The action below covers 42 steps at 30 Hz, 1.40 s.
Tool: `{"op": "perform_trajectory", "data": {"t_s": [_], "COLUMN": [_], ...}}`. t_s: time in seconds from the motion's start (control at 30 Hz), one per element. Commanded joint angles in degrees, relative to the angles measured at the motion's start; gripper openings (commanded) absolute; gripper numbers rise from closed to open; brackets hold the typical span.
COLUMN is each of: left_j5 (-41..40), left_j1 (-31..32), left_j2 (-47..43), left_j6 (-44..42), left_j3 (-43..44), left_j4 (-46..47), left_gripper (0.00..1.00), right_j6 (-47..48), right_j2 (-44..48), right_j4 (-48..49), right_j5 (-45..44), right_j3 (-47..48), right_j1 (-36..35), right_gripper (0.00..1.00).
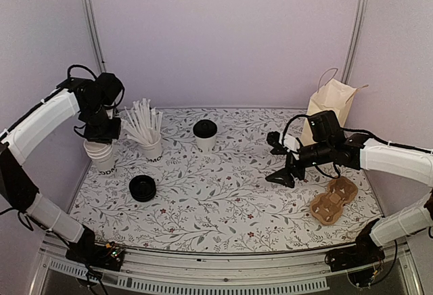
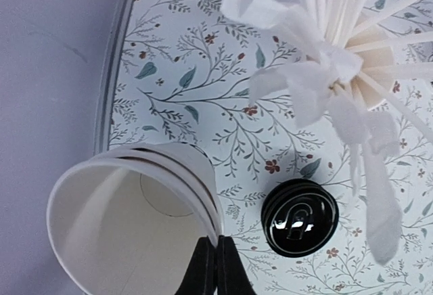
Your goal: Pack the takeout coffee
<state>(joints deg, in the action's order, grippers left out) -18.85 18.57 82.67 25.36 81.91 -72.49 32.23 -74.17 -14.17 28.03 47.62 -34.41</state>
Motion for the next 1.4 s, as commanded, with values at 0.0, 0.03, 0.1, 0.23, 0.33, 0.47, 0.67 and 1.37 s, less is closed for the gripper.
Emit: {"op": "perform_trajectory", "data": {"t_s": [0.0,0.03,0.1,0.23,0.33,0.47,0.67,1.37], "left_j5": [3.2,-5.3,-3.6,-4.6,2.6,-2.1,14.5,-9.8], "left_j1": [0.2,1.1,-0.7,0.5,0.4,-0.2,-4.8,0.2], "left_j2": [-1.7,0.5,2.3,3.7,1.5,4.4,2.2,5.0], "left_j6": [-0.4,1.4,0.2,1.1,0.3,1.0,-4.3,4.2], "left_j3": [0.2,2.3,4.4,3.9,-0.2,0.7,-2.0,4.1], "left_j4": [4.1,-0.5,-3.9,-3.0,4.6,0.2,7.0,-4.0], "left_gripper": [0.0,0.0,0.0,0.0,0.0,0.0,0.0,0.0], "right_j6": [0.4,0.5,0.5,0.6,0.7,0.6,0.8,1.2], "right_j2": [0.6,0.5,0.4,0.1,0.0,0.0,-0.1,-0.8], "right_j4": [-0.9,-0.9,-1.0,-1.2,-1.3,-1.4,-1.6,-1.9], "right_j5": [1.1,1.1,1.1,0.9,0.9,0.9,1.0,0.8], "right_j3": [0.2,0.3,0.4,0.5,0.5,0.5,0.5,0.7], "right_j1": [0.2,0.2,0.2,0.2,0.2,0.2,0.2,0.2], "right_gripper": [0.99,0.99,0.99,0.99,0.99,0.99,0.99,0.99]}}
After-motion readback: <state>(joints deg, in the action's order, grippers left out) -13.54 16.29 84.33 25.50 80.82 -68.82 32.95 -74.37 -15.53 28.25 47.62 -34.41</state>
